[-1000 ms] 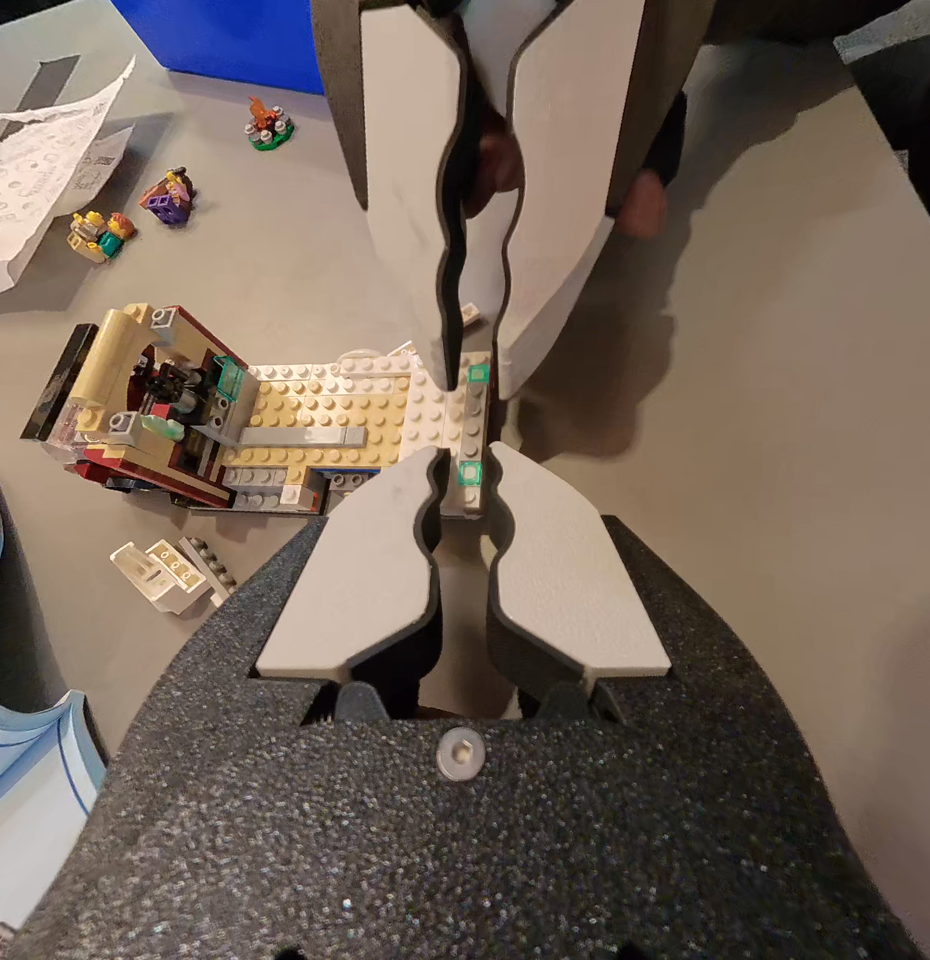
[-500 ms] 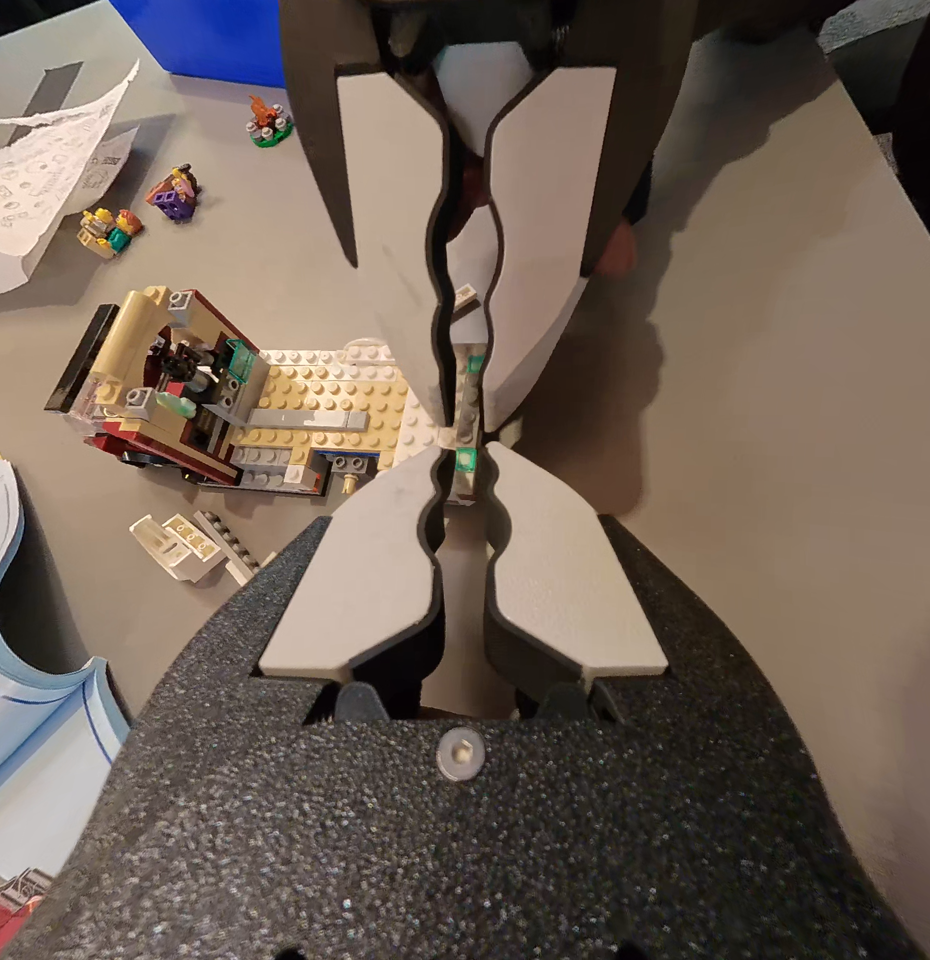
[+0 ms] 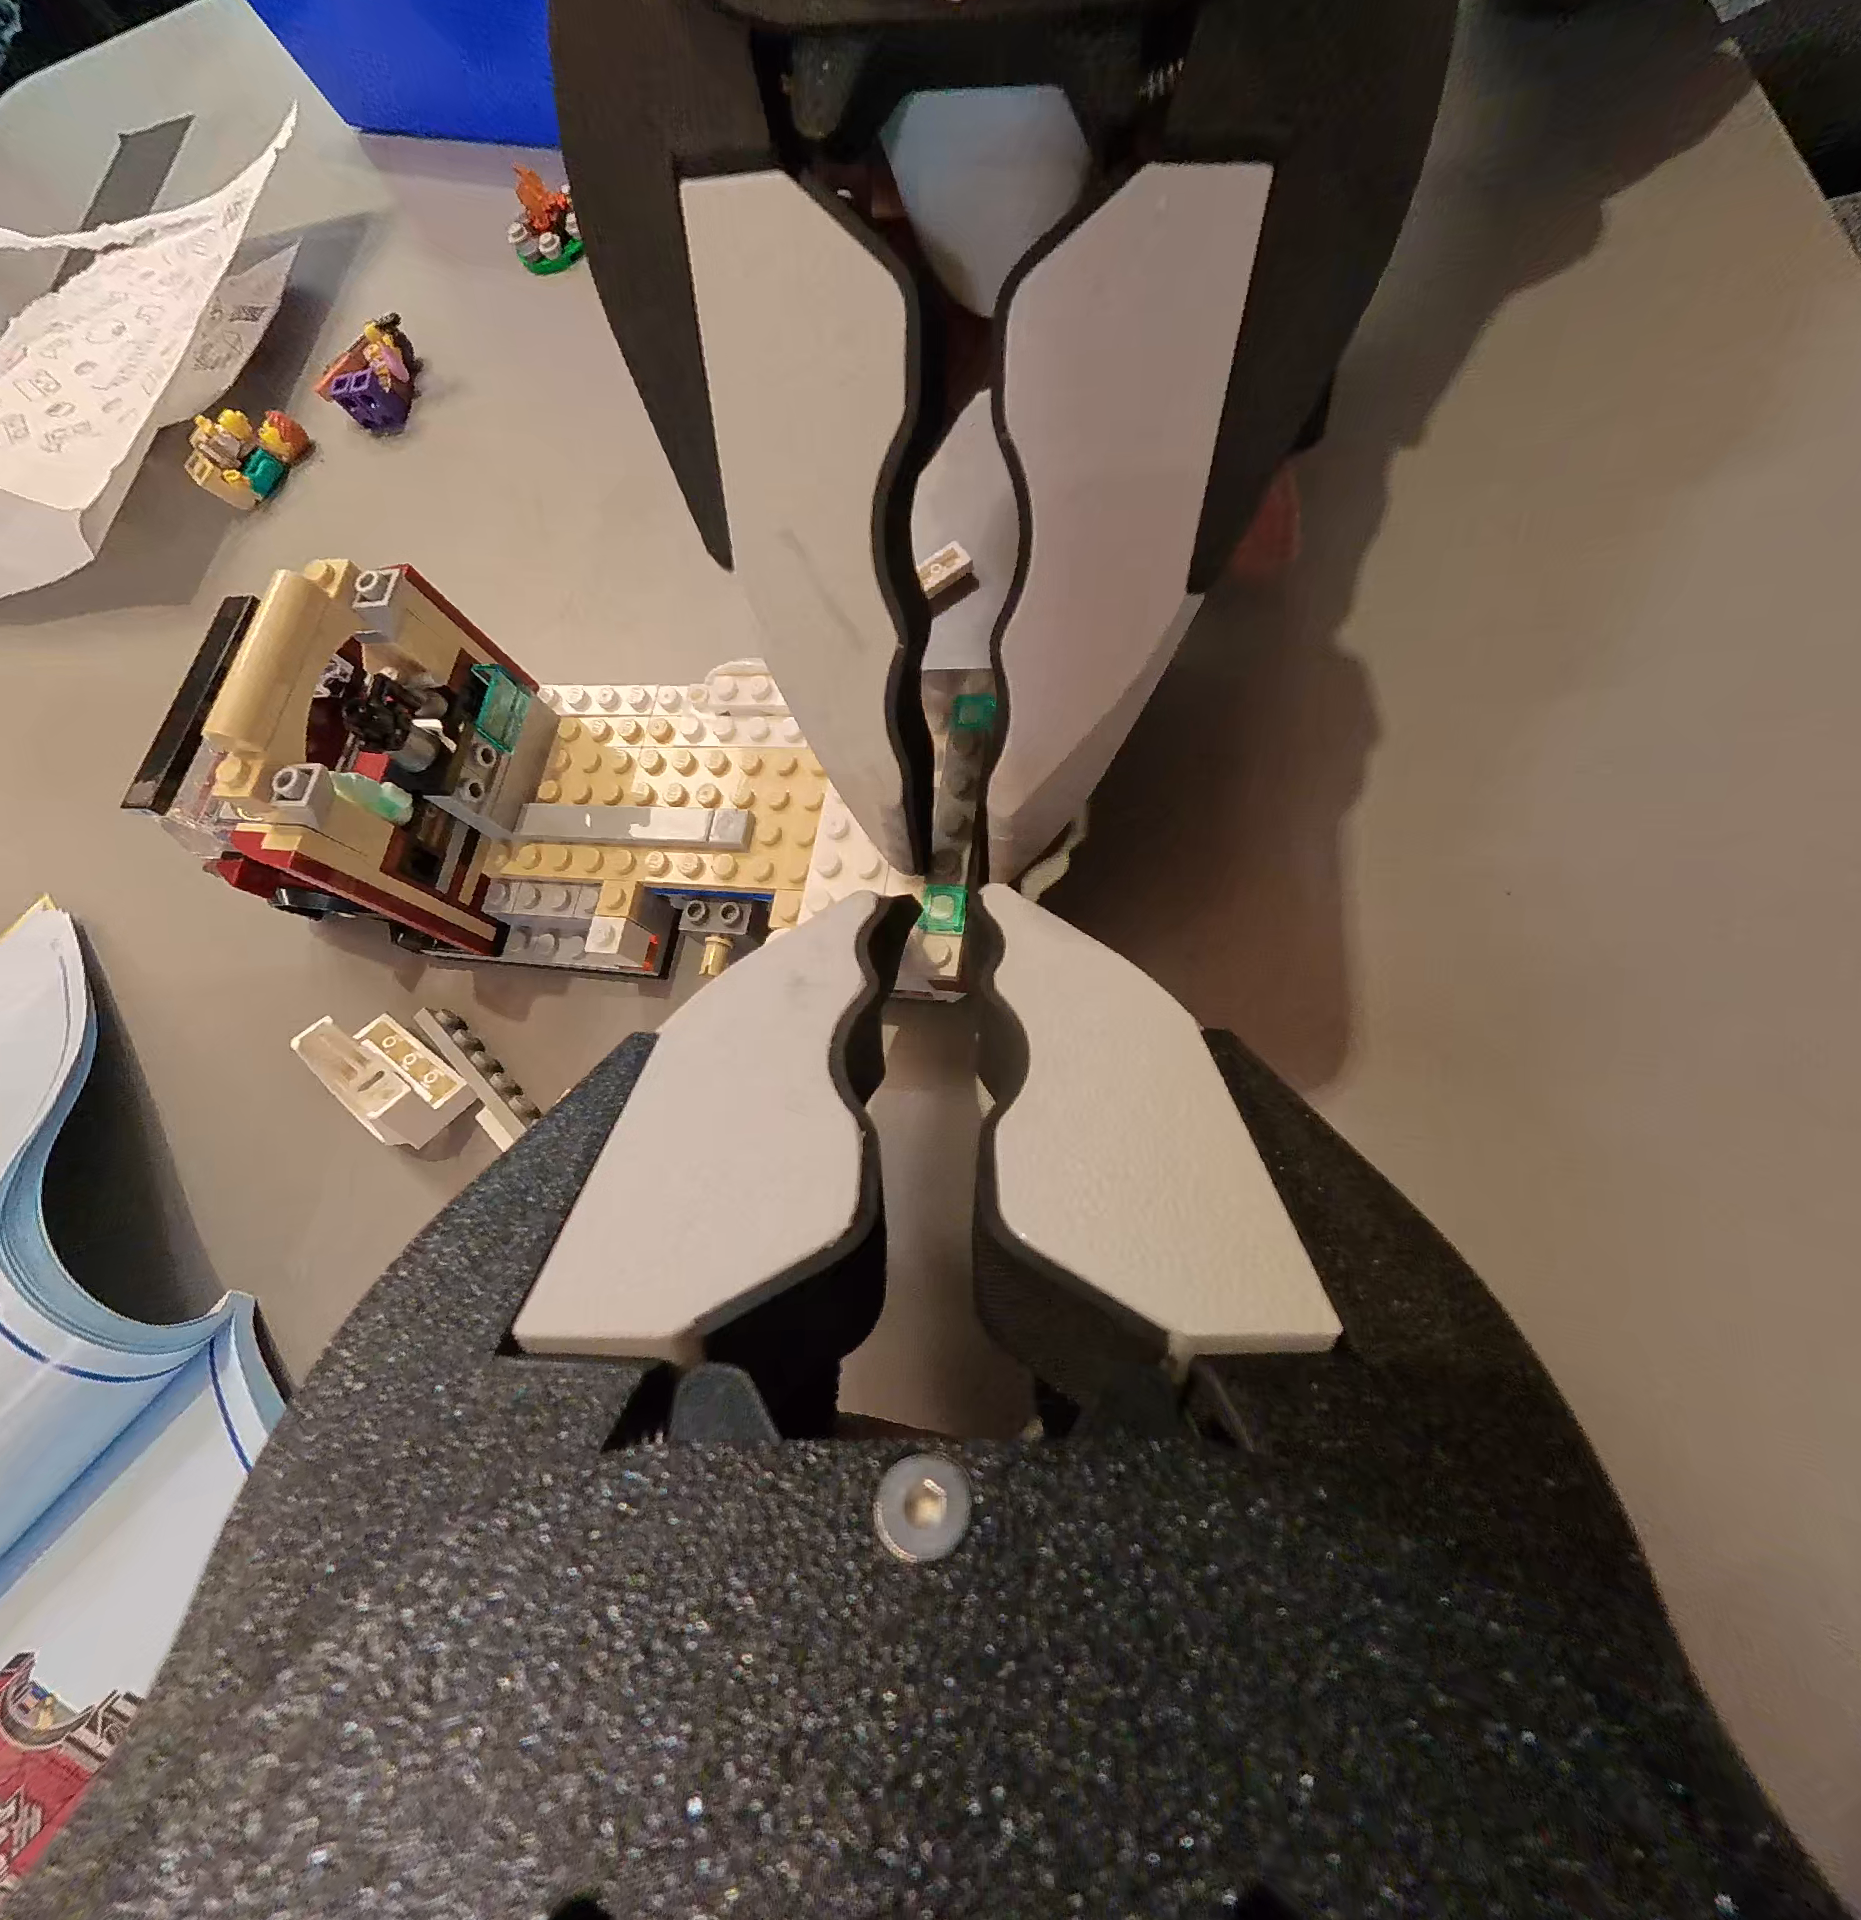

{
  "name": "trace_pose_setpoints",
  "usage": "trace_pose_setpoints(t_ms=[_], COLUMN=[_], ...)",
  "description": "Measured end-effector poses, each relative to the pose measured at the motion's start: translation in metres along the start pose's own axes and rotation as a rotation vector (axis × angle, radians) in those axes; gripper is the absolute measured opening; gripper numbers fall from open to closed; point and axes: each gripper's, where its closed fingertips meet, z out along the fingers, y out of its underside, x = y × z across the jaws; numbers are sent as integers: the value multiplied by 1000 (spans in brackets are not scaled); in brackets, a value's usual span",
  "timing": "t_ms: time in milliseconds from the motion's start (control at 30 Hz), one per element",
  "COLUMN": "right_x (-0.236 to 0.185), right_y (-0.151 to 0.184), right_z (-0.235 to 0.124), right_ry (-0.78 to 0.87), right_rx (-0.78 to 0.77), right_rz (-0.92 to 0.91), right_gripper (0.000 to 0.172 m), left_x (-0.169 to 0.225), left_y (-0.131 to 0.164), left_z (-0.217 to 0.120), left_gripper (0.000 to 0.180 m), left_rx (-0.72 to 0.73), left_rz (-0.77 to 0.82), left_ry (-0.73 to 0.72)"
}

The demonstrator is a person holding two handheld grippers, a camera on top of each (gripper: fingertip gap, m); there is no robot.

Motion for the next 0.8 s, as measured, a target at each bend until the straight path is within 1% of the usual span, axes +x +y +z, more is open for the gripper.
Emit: trace_pose_setpoints(t_ms=[333, 533, 800], right_x=[2, 3, 3], right_y=[5, 6, 4], right_z=[0, 0, -1], right_ry=[28, 60, -59], right_rx=[-28, -51, 50], right_rz=[-7, -48, 90], right_gripper=[9, 8, 7], left_x=[-1, -1, -2], left_y=[1, 0, 1], left_z=[2, 4, 3], left_gripper=[14, 13, 13], left_rx=[-10, 4, 12], left_rz=[8, 30, 7], left_ry=[-13, -27, -12])
